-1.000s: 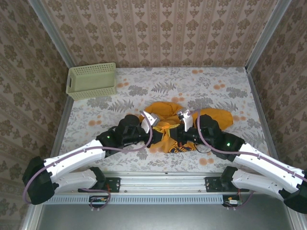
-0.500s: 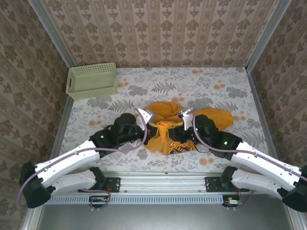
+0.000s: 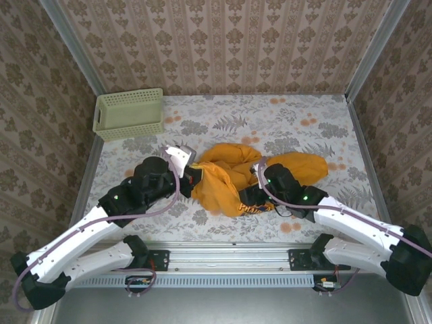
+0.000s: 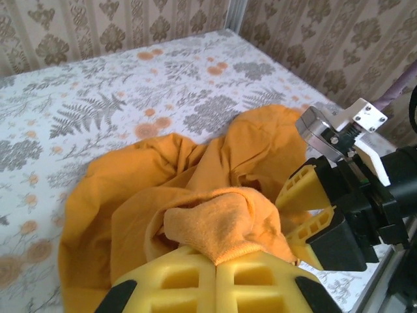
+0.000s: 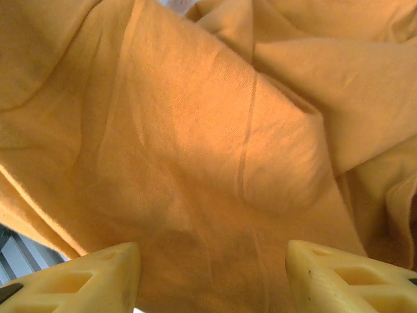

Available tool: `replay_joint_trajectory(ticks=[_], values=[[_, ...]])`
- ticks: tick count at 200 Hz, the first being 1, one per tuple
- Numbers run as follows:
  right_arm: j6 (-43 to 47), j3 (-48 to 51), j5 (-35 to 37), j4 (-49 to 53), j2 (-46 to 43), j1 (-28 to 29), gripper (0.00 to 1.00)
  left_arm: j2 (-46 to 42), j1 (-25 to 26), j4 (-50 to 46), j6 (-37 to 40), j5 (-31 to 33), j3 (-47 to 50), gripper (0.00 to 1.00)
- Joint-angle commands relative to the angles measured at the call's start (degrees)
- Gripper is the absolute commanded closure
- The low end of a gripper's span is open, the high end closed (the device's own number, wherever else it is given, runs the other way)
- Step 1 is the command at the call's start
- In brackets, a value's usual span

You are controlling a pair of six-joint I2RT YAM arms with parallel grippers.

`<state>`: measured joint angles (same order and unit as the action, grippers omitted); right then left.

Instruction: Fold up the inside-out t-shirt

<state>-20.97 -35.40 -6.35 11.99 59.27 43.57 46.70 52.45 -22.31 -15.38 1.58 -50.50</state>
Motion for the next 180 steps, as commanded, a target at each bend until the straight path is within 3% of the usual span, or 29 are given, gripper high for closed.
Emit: replay_joint_trajectory(ticks=[1,30,61,80,97,110,123,136,153,166,180], values=[[2.0,0.1,-1.7,-3.2,-1.5,1.7,0.37,0.3,-0.6,-4.1,3.2,4.5,-4.2,1.0],[2.9,1.6,-4.1,-5.5,-3.3,3.0,0.3,1.4,-0.7,-5.9,4.8,6.1,-5.8,1.0],[3.2,0.7,-1.2,-4.6,2.3,3.6,0.32,1.1,-0.8,-5.6,5.1,6.3,-6.3,1.0],[3.1,-1.4,5.5,-1.2,4.9,3.7,0.46,1.1,-0.8,-6.1,5.7,7.4,-7.2,1.0],[3.3,-3.3,14.7,3.5,3.0,3.8,0.73,1.2,-0.8,-7.1,6.8,10.9,-8.2,1.0],[3.7,-6.2,21.7,8.7,0.5,3.7,0.9,2.7,-1.0,-7.9,5.7,20.3,-9.2,1.0],[4.1,-10.1,29.7,14.9,-2.0,3.6,1.0,6.1,-2.7,-10.3,4.2,27.5,-12.2,1.0],[4.8,-14.3,35.3,20.2,-4.2,3.7,1.0,10.5,-5.0,-15.0,3.6,29.2,-18.2,1.0],[6.5,-19.5,37.3,23.8,-7.2,3.7,1.0,13.5,-4.1,-18.4,4.5,30.2,-25.4,1.0],[7.2,-21.7,35.6,24.3,-9.9,3.8,1.0,11.0,0.7,-13.4,9.2,27.6,-25.5,1.0],[7.2,-21.8,32.6,23.1,-12.7,3.8,1.0,6.5,8.2,-1.1,15.5,26.5,-19.7,1.0]])
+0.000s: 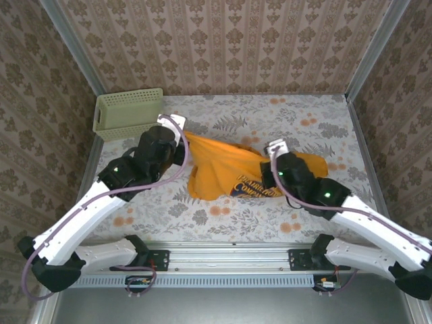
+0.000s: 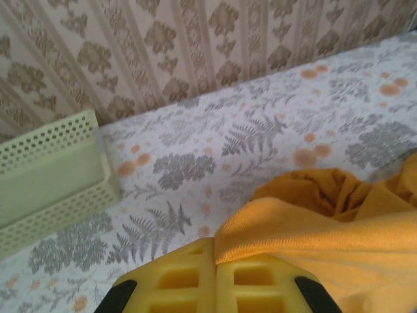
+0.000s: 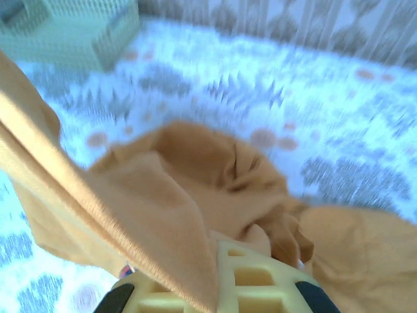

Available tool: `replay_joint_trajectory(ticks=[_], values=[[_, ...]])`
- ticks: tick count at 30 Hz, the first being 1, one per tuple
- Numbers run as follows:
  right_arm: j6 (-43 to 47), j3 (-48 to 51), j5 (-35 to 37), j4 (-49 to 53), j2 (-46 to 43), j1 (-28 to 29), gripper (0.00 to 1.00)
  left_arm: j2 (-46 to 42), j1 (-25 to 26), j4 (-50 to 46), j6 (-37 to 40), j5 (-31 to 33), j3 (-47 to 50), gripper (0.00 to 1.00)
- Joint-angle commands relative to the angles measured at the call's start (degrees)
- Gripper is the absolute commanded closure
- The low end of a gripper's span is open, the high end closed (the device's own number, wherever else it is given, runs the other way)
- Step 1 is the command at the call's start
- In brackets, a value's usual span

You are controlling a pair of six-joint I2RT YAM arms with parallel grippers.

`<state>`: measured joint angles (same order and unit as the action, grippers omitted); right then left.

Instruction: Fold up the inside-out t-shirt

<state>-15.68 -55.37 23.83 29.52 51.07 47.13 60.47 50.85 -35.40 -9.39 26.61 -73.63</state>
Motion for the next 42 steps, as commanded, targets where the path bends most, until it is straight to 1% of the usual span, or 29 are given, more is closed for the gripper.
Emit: replay_joint_trajectory(ticks=[1,2,3,4,5,6,7,8,10,12,14,16,17,19,20,21,22,24,25,26,27,28,30,32,35,37,39,40,42], values=[[1.9,-1.7,2.3,5.4,-4.7,0.3,1.0,-7.6,10.2,12.6,9.8,1.6,4.1,1.0],[1.7,-1.0,1.9,4.8,-5.5,0.2,1.0,-8.8,11.7,15.5,10.4,2.6,7.2,1.0],[1.1,0.0,2.5,4.5,-5.8,0.2,1.0,-8.7,11.4,16.0,9.7,3.4,9.4,1.0],[0.6,1.3,3.2,4.2,-5.7,0.0,1.0,-6.9,9.7,14.3,7.8,4.2,10.8,1.0],[-0.1,2.4,3.5,4.3,-4.7,-0.6,1.0,-3.8,7.0,10.3,4.6,3.7,10.9,1.0],[-1.2,3.4,3.4,4.7,-3.5,-1.4,1.0,-0.4,4.7,6.8,1.7,1.8,10.7,1.0],[-2.7,4.3,2.7,5.3,-1.6,-2.7,1.0,3.5,3.0,3.9,-0.7,-0.1,10.9,1.0],[-4.2,5.1,2.0,5.8,0.1,-3.7,1.0,6.5,2.8,2.1,-2.2,-0.3,11.1,1.0],[-8.5,6.5,0.6,7.2,4.4,-6.5,1.0,11.5,4.2,0.4,-4.1,0.2,12.2,1.0],[-11.7,7.2,-1.7,8.6,8.1,-9.2,1.0,13.6,6.7,0.9,-4.8,0.5,13.3,1.0],[-14.0,7.2,-2.8,10.1,10.7,-11.2,1.0,14.0,8.9,3.2,-4.0,-4.1,13.9,1.0],[-13.6,6.9,-3.7,9.8,11.3,-11.5,1.0,13.7,12.0,6.4,-2.1,-8.1,14.3,1.0],[-13.2,6.9,-4.6,9.2,10.7,-11.5,0.95,13.5,13.6,8.5,-1.0,-9.9,14.5,1.0],[-12.5,7.0,-6.0,8.1,8.5,-11.4,0.81,13.6,16.4,11.9,0.6,-12.6,14.3,0.99],[-12.6,7.0,-6.1,7.9,7.3,-11.5,0.76,13.7,17.0,13.0,0.4,-13.0,14.3,0.98],[-12.6,7.0,-5.9,7.9,6.0,-11.5,0.7,13.9,17.1,14.2,-0.1,-14.7,14.5,0.97],[-12.9,6.9,-5.5,8.2,4.9,-11.6,0.63,13.9,17.1,15.5,-0.1,-16.4,14.9,0.94],[-13.2,6.6,-5.2,8.9,3.5,-11.7,0.52,13.3,17.1,17.0,-0.3,-19.4,16.0,0.84],[-13.1,6.7,-5.6,8.9,3.0,-11.6,0.5,12.6,17.1,17.7,-0.7,-20.0,16.8,0.78],[-13.2,6.9,-6.5,8.6,2.3,-11.6,0.49,10.9,17.0,18.6,-1.4,-20.2,18.4,0.69],[-13.0,7.1,-7.7,8.2,1.6,-11.6,0.49,9.1,16.7,19.3,-2.1,-20.1,19.7,0.64],[-13.1,7.5,-9.4,7.2,0.6,-11.3,0.48,6.5,16.1,20.4,-3.2,-20.1,21.9,0.59],[-13.6,7.7,-10.5,6.1,-0.4,-9.6,0.46,0.4,13.8,22.5,-6.3,-19.6,26.8,0.5],[-14.2,6.8,-8.7,5.6,0.3,-5.0,0.43,-6.5,9.4,24.5,-10.4,-19.8,32.3,0.42],[-14.2,3.7,-3.6,5.1,5.4,4.3,0.38,-15.1,0.5,23.3,-17.4,-19.7,39.1,0.35],[-15.6,1.0,-0.5,5.6,11.4,8.4,0.36,-16.9,-5.7,20.6,-20.7,-21.3,41.1,0.33],[-17.7,-1.0,1.0,6.5,17.2,10.5,0.34,-16.3,-11.2,19.6,-22.3,-25.6,42.4,0.31],[-18.6,-1.6,1.1,6.3,20.3,11.2,0.34,-15.2,-13.2,19.8,-22.8,-28.0,42.7,0.31],[-19.9,-2.8,1.2,5.6,25.6,12.4,0.34,-12.7,-14.7,21.5,-23.1,-31.9,43.2,0.31]])
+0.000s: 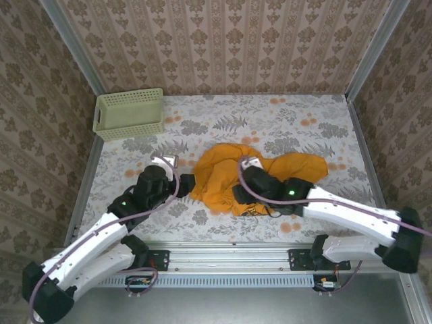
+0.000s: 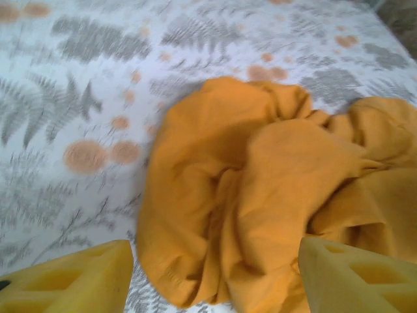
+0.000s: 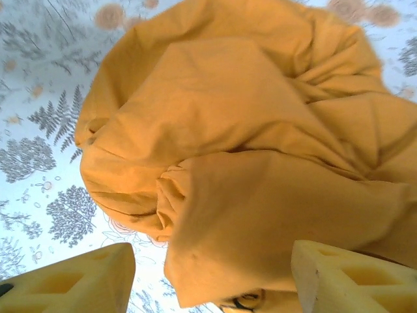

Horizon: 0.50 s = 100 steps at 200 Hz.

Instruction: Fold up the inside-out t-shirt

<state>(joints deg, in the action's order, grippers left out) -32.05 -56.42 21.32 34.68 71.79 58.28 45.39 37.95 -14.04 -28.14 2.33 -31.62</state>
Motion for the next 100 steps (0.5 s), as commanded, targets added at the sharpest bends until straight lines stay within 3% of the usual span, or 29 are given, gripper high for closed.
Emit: replay_joint_trajectory(ticks=[1,25,45,57,81,100], values=[[-4.0,-2.1,3.4,0.0,7.0,1.4,0.34,4.0,-1.8,1.3,-4.4,-8.8,1.3,0.3],[-5.5,-4.5,3.9,1.0,14.1,1.4,0.37,10.4,-1.6,5.2,-4.6,-13.0,0.9,0.29],[-6.5,-5.8,6.3,3.5,16.8,1.1,0.45,16.2,-0.7,8.4,-4.6,-15.3,0.1,0.29],[-7.0,-5.5,7.8,5.0,16.5,0.4,0.55,19.3,0.2,10.3,-4.8,-16.1,-0.5,0.32],[-5.0,-1.0,6.0,2.4,9.9,-1.7,0.86,25.1,2.2,13.6,-4.9,-17.2,-2.4,0.41],[-1.9,2.8,1.3,-1.2,2.8,-3.3,0.99,29.7,3.1,13.7,-4.6,-16.6,-4.7,0.56]])
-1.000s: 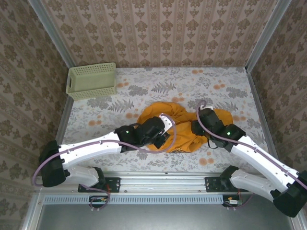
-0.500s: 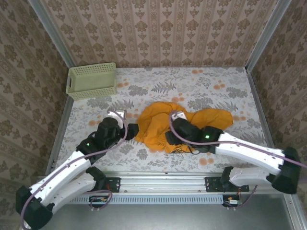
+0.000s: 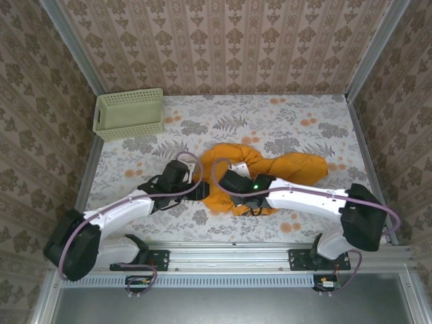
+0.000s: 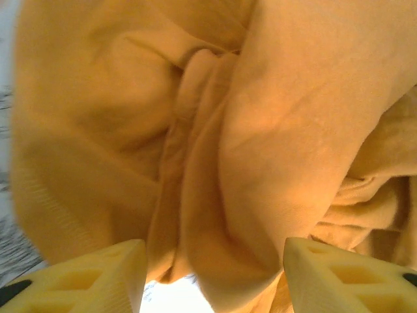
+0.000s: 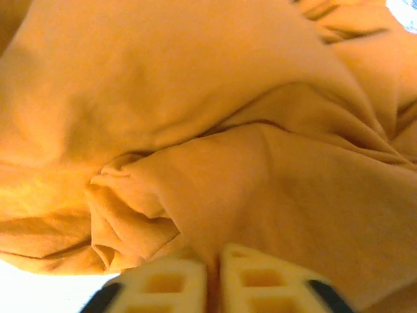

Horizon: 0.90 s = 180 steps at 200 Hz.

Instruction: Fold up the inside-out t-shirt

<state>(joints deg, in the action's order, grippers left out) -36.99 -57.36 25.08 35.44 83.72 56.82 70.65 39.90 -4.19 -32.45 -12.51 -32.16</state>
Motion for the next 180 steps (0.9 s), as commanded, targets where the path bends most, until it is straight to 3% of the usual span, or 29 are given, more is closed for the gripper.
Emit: replay_joint_trajectory(ticks=[1,21,57,75,105,120,134,143,160,180], values=[[3.0,3.9,-2.6,-2.1,-9.4,-1.9,0.99,4.6,1.2,3.8,-0.2,-1.7,-4.2,0.57],[4.2,7.9,-7.4,-3.1,-15.9,-5.1,1.0,7.3,1.2,3.5,-0.2,-0.7,-5.7,0.75],[4.8,14.7,-11.9,-2.4,-22.9,-11.8,1.0,8.3,2.1,3.9,0.1,-0.7,-6.6,1.0],[4.8,15.5,-10.6,-0.9,-21.7,-12.9,0.94,8.0,4.2,3.8,1.0,0.2,-7.1,1.0],[3.2,13.3,-4.6,5.9,-20.4,-13.2,0.67,5.8,7.6,2.1,1.5,6.0,-7.5,1.0],[3.7,11.6,-0.7,9.9,-21.8,-11.5,0.6,5.0,7.6,-0.4,1.0,9.0,-7.9,1.0],[3.7,9.6,2.8,14.0,-22.9,-8.4,0.56,4.4,8.3,-6.2,1.2,13.6,-10.0,0.73],[3.1,8.3,3.6,16.0,-23.8,-6.4,0.56,3.2,9.7,-8.1,2.7,15.9,-10.5,0.63],[1.5,6.2,4.0,17.9,-25.1,-1.2,0.54,-0.9,13.6,-9.1,4.3,20.6,-10.0,0.54],[-1.5,3.7,3.6,18.0,-23.8,4.1,0.51,-4.5,14.8,-8.7,4.2,21.1,-8.7,0.52]])
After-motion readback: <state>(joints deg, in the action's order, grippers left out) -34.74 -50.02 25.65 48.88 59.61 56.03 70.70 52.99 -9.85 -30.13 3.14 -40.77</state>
